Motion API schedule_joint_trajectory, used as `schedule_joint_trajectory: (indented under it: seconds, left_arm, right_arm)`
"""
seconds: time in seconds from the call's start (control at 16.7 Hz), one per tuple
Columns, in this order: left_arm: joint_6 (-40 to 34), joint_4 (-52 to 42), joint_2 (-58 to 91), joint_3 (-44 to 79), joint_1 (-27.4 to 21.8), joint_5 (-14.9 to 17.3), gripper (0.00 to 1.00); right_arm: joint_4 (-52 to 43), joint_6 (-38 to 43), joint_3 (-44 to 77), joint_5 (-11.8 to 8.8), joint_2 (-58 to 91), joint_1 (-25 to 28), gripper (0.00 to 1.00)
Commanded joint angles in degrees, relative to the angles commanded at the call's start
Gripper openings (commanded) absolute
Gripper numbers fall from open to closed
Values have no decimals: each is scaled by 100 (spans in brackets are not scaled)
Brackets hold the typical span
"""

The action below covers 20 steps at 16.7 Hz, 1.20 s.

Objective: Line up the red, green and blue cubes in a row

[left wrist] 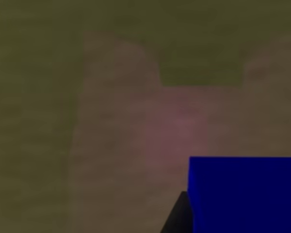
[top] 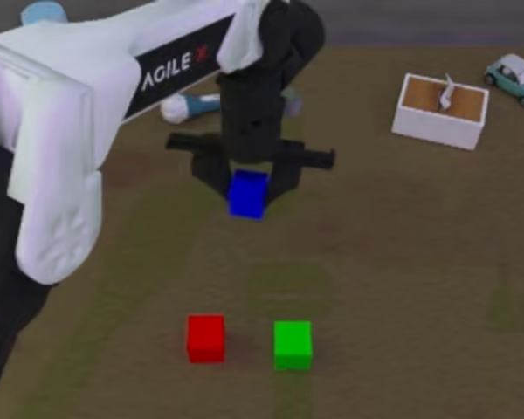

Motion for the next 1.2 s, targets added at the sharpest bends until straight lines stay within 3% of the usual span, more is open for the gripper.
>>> schedule_joint_trajectory:
  seconds: [0.36, 0.54, 0.96, 1.2]
  left_arm:
    - [-2401, -8, -266, -238, -1602, -3, 0]
    - [-3156, 18, -399, -336, -2137, -10, 0]
    - [-3345, 47, -414, -370, -2279, -15, 0]
    - [-3329, 607, -280, -855, -2294, -36, 0]
  right_arm:
    - [0, 0, 0, 0, 0, 0, 100]
    - [0, 0, 0, 0, 0, 0, 100]
    - [0, 0, 0, 0, 0, 0, 100]
    - [0, 0, 0, 0, 0, 0, 100]
